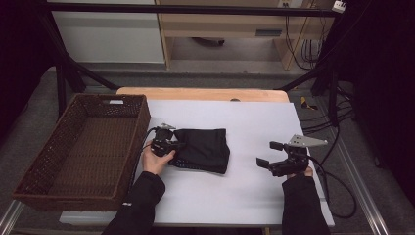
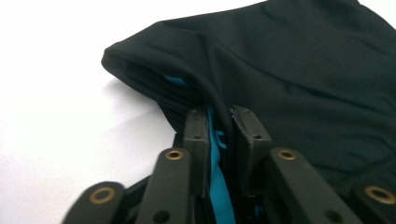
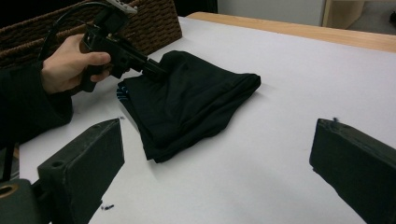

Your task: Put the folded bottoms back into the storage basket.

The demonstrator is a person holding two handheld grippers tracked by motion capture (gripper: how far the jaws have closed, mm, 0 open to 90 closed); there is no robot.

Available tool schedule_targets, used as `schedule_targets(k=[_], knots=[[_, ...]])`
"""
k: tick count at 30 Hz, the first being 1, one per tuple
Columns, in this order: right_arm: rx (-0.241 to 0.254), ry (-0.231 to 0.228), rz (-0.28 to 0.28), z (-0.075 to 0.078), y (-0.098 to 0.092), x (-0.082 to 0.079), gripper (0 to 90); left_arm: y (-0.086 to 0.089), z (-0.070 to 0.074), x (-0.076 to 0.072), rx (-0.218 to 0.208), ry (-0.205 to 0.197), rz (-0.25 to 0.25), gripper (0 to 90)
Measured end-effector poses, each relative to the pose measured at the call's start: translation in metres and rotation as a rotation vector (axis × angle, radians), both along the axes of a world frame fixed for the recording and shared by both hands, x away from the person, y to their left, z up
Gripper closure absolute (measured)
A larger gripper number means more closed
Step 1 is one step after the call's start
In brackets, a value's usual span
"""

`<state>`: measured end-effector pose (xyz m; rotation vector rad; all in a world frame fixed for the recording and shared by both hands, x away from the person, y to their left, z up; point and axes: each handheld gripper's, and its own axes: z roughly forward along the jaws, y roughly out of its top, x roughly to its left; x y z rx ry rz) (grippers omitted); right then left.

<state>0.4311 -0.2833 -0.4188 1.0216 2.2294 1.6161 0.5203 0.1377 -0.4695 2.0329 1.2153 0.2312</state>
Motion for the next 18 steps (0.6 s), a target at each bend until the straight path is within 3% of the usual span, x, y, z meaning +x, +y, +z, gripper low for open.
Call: schedule_targets(k=[6, 10, 18], knots=[[0.0, -0.002, -0.001, 0.0, 0.0, 0.001, 3.3, 0.001, -0.001, -0.001, -0.02, -0.001, 0.019, 81.6], [0.001, -0.001, -0.001, 0.0, -0.001, 0.001, 3.3, 0.0, 0.001, -0.003, -0.002, -0.024, 0.011, 82.6], [0.007, -0.003, -0.003, 0.0, -0.001, 0.0, 3.3, 0.0, 0.014, -0.007, -0.022, -0.052, -0.005, 83.3]])
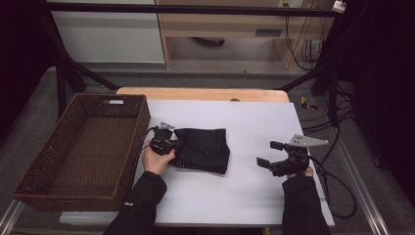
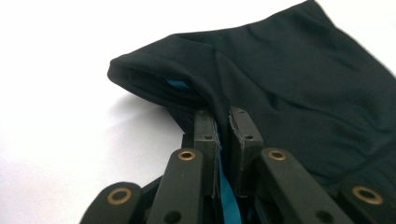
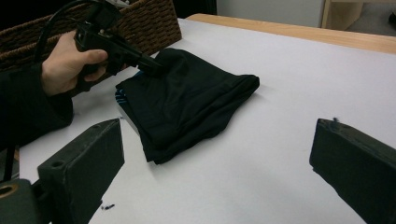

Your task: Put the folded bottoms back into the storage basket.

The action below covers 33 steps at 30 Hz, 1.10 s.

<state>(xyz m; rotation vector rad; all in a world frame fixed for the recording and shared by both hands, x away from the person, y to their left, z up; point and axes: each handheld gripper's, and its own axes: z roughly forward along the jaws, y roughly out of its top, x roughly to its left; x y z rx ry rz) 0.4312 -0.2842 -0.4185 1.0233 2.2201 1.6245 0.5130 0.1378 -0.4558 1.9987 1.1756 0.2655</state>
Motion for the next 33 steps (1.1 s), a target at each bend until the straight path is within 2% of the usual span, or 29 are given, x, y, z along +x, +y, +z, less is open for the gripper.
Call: schedule_targets(k=[20, 33], knots=[[-0.009, -0.006, -0.003, 0.0, 0.001, -0.001, 3.3, -0.013, 0.036, -0.011, -0.038, -0.055, -0.026, 83.8], [-0.01, -0.009, -0.001, 0.0, 0.0, -0.001, 3.3, -0.02, 0.056, -0.016, -0.063, -0.057, -0.041, 84.1]])
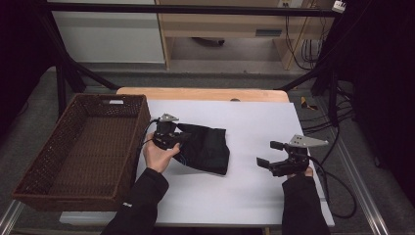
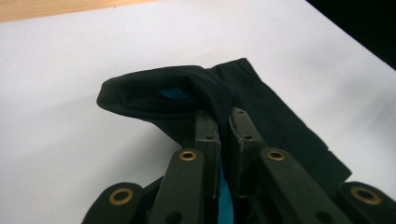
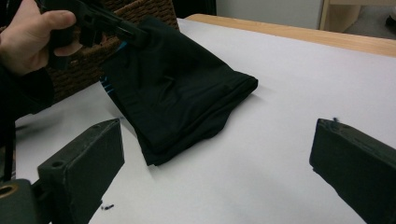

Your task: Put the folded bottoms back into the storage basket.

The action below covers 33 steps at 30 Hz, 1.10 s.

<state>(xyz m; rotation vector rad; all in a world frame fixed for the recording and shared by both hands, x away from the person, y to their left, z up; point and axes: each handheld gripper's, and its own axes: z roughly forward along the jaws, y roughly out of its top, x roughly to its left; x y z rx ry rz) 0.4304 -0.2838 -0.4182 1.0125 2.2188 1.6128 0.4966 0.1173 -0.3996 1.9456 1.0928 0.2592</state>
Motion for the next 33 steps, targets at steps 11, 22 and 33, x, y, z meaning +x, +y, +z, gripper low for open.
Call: schedule_targets(k=[11, 22, 33], knots=[[0.002, -0.001, 0.0, 0.0, 0.0, 0.0, 3.3, -0.013, 0.022, -0.006, 0.003, -0.02, -0.032, 84.2], [0.004, -0.007, 0.0, 0.001, -0.001, -0.001, 3.3, -0.02, 0.041, -0.012, -0.001, -0.04, -0.042, 84.4], [0.006, -0.01, 0.0, 0.002, -0.001, -0.001, 3.3, -0.026, 0.065, -0.018, 0.02, -0.065, -0.058, 84.5]])
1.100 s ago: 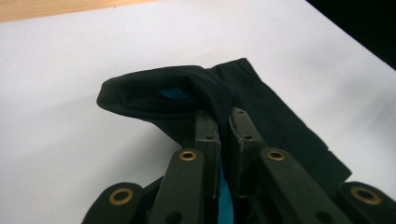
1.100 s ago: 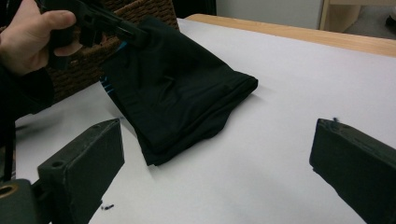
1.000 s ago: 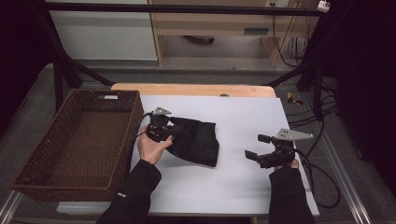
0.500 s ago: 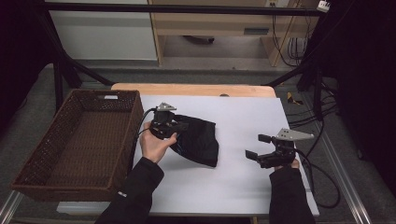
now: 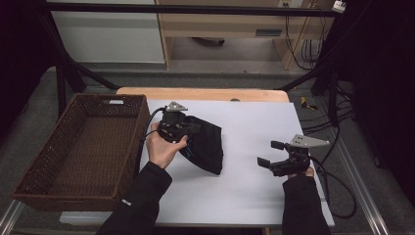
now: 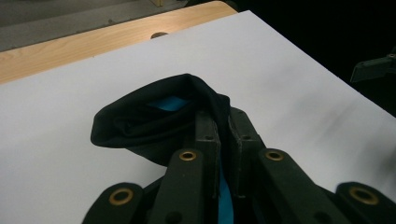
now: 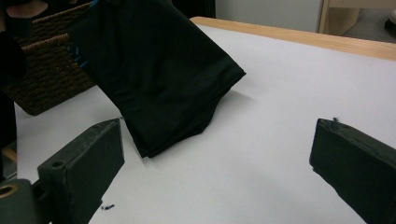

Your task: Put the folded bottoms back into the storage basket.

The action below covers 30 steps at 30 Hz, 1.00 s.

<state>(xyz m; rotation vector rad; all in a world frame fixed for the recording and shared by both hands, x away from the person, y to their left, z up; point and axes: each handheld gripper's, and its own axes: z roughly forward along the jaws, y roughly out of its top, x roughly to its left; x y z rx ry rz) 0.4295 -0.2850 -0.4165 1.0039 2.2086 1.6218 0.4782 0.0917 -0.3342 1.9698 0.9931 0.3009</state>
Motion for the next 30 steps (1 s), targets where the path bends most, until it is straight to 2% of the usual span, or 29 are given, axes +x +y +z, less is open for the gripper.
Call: schedule_targets(k=[10, 18, 20, 30], knots=[[0.003, 0.0, 0.0, 0.0, 0.0, 0.0, 3.3, 0.001, 0.021, -0.007, 0.025, -0.028, -0.011, 84.6], [0.002, -0.001, 0.001, 0.0, 0.001, 0.0, 3.3, 0.004, 0.035, -0.013, 0.027, -0.04, -0.024, 84.6], [0.0, 0.0, 0.003, 0.0, 0.001, 0.0, 3.3, 0.006, 0.038, -0.013, 0.016, -0.037, -0.031, 84.6], [0.001, -0.001, 0.001, 0.0, 0.001, 0.0, 3.3, 0.014, 0.054, -0.018, 0.047, -0.055, -0.026, 84.6]])
